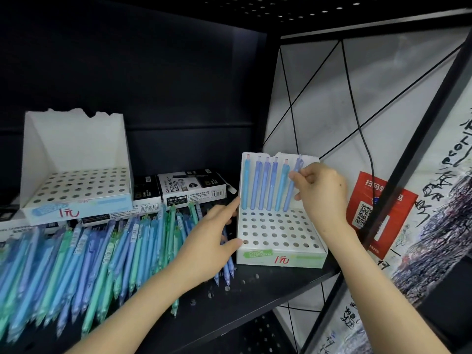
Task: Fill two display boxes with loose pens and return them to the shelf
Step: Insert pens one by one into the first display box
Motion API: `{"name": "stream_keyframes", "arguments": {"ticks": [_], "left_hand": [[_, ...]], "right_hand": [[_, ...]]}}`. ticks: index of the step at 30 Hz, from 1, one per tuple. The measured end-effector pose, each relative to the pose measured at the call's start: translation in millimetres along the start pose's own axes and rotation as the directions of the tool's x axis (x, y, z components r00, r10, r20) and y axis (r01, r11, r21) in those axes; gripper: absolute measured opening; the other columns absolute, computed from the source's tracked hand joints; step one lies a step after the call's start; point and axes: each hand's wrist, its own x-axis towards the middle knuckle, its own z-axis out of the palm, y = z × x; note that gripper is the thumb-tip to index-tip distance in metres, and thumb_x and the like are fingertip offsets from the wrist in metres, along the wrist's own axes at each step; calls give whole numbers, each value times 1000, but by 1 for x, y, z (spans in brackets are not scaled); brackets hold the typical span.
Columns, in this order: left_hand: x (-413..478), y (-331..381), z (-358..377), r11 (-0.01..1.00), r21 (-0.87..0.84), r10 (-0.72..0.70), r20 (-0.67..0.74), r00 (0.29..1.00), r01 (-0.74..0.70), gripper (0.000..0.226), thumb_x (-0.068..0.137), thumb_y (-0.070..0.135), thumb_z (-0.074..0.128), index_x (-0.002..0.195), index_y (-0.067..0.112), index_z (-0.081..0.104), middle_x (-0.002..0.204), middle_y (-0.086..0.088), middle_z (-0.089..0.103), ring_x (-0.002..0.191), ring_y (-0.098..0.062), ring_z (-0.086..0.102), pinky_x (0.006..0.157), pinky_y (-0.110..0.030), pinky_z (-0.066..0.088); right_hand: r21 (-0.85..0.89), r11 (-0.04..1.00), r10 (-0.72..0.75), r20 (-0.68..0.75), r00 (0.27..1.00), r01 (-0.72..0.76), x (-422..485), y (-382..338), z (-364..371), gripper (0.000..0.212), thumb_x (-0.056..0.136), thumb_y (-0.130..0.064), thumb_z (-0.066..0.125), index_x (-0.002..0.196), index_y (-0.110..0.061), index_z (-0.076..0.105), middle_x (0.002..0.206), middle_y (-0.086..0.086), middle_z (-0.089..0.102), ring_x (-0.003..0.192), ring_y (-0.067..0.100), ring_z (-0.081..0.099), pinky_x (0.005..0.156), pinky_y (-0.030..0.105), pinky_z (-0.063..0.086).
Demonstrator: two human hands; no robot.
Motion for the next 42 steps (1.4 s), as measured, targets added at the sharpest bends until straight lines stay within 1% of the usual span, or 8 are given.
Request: {"name": "stream_keyframes", "arguments": {"ticks": [8,14,20,23,27,31,37,42], "left_hand": [[2,-6,2,1000,-16,-1,-13,1000,1,79,88,17,61,127,62,10,116,28,42,101,-2,51,90,-21,47],[1,-2,-17,1000,0,-21,-110,994,21,64,87,13,62,133,46,32,116,17,47,106,2,46,93,-19,43],[-36,-22,-77,946,212,-152,-379,913,246,37,89,17,60,124,26,56,107,8,53,95,-7,50,89,-27,43],[-63,-40,-106,856,318,-254,-428,868,407,33,88,23,61,121,21,59,109,2,54,93,-12,52,80,-27,40],[-91,-47,-121,745,392,-353,-454,818,539,40,88,32,60,126,20,57,123,-7,58,107,-22,56,86,-31,43],[-96,-44,-116,727,415,-349,-462,816,546,48,87,39,60,130,19,53,127,-4,57,113,-20,54,92,-30,42],[-91,-46,-114,514,543,-394,-538,745,664,69,85,54,54,140,15,38,135,-14,42,125,-30,37,101,-35,32],[-92,-53,-117,579,442,-468,-507,723,685,77,81,51,62,141,10,34,138,-15,44,127,-30,39,101,-34,34]], "right_hand": [[-146,984,126,136,983,-106,8,8,12,29,89,-18,59,64,-3,56,65,15,63,67,31,66,62,40,53],[-261,962,-102,-53,993,85,-32,-30,-5,26,93,-27,54,110,-12,64,88,1,70,67,19,61,54,23,35],[22,972,-217,474,854,235,-95,-81,29,31,91,-43,52,108,-20,64,74,-8,65,66,10,60,66,24,49],[21,961,-240,565,789,277,-110,-88,59,48,90,-51,48,124,-19,55,82,-5,66,80,12,62,76,27,49],[-38,940,-276,495,824,338,-116,-94,91,58,85,-61,46,118,-14,56,73,-4,52,68,17,57,54,27,42],[-124,916,-275,495,824,381,-116,-108,110,68,82,-68,44,120,-12,54,115,7,59,85,20,63,63,29,50],[-138,895,-289,544,787,424,-117,-123,126,66,81,-69,46,116,-14,55,109,6,61,88,20,62,62,28,45],[-93,927,-260,536,803,363,-117,-125,131,65,82,-65,49,124,-15,51,101,3,63,86,20,63,60,27,46]]}}
